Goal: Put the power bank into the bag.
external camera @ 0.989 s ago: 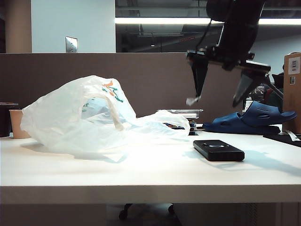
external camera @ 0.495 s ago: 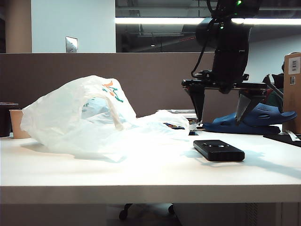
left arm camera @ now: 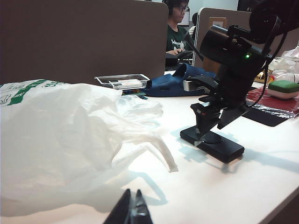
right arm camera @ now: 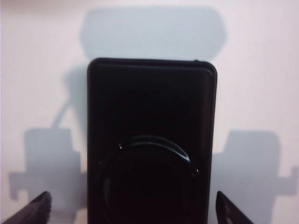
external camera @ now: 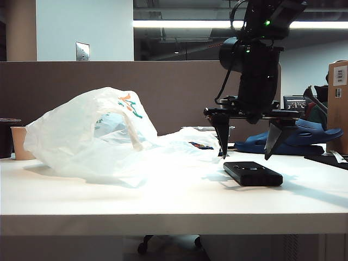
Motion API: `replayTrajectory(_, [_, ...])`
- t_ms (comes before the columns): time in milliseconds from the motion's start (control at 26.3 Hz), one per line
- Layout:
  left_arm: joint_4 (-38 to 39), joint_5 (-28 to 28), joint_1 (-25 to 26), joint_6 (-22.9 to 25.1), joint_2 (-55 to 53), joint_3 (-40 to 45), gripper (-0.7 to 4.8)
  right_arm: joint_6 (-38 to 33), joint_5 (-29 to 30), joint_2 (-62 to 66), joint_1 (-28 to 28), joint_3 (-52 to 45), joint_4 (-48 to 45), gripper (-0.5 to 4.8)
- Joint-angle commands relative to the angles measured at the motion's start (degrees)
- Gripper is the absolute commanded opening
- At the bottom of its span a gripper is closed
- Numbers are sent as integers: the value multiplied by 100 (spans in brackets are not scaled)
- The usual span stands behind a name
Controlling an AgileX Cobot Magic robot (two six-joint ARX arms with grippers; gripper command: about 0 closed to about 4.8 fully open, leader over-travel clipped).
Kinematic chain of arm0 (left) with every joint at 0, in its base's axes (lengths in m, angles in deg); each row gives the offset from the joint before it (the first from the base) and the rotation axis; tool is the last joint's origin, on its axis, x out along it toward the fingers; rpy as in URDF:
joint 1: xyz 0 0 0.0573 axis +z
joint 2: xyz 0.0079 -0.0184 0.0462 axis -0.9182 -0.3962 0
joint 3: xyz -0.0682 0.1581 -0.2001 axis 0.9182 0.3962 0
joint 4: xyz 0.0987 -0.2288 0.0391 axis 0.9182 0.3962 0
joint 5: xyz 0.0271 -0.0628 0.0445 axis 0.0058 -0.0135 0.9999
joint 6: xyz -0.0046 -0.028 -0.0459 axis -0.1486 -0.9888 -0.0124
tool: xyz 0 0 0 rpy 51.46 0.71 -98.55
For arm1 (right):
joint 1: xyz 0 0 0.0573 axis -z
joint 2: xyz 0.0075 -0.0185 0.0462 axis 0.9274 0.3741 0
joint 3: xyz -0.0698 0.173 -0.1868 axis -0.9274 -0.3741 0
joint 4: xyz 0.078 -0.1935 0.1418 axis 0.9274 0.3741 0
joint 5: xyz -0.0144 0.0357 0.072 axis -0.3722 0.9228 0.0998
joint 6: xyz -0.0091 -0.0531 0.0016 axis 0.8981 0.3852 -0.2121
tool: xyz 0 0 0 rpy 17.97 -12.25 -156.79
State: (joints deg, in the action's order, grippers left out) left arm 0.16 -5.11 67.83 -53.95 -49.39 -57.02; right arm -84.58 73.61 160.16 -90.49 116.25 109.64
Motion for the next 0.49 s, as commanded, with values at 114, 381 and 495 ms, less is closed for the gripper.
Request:
replayTrajectory(114, [-48,-57,4,-15,-2,-33,-6,-24,-33,116,-7,31,-260,479])
replayTrajectory(381, [-48,-57,4,-15,-2,-33,-6,-24,-127,278,-4,33,-275,479])
replayTrajectory(495, [-48,-57,4,-15,-2,-33,-6,-24,-140,315,4,31,-254,479])
